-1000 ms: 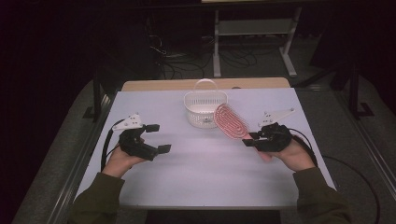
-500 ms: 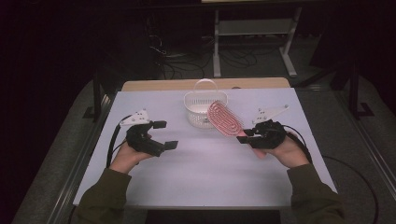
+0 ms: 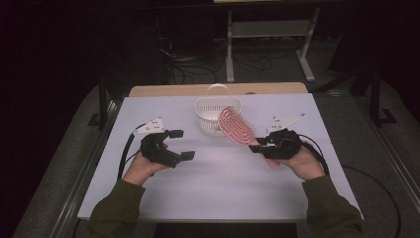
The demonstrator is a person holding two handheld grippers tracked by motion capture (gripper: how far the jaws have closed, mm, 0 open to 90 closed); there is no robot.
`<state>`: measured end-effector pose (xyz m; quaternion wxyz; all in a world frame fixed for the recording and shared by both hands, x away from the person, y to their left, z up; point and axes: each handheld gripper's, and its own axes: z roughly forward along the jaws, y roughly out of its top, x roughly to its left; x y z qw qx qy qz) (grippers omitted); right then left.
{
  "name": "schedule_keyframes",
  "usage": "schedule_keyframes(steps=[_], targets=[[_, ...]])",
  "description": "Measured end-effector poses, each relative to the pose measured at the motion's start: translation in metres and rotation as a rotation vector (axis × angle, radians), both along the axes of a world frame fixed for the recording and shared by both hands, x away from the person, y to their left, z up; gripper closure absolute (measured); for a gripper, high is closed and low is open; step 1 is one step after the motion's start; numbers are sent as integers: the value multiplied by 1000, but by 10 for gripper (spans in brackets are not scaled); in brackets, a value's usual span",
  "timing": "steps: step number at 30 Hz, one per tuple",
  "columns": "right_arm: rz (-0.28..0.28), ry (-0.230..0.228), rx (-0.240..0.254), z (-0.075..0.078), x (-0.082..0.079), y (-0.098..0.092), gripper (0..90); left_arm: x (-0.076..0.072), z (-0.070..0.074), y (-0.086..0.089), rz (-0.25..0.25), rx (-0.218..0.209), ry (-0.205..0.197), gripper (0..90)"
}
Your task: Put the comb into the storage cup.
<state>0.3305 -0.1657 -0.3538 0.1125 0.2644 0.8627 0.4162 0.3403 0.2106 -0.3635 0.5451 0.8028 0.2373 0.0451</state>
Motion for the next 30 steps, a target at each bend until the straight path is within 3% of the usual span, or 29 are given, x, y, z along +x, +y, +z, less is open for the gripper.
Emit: schedule_keyframes(steps=[11, 30], targets=[[-1, -34, 15, -2, -3, 7, 687, -3, 1, -5, 3, -62, 24, 23], [39, -50, 13, -13, -9, 36, 687, -8, 1, -21, -2, -91, 38, 31]])
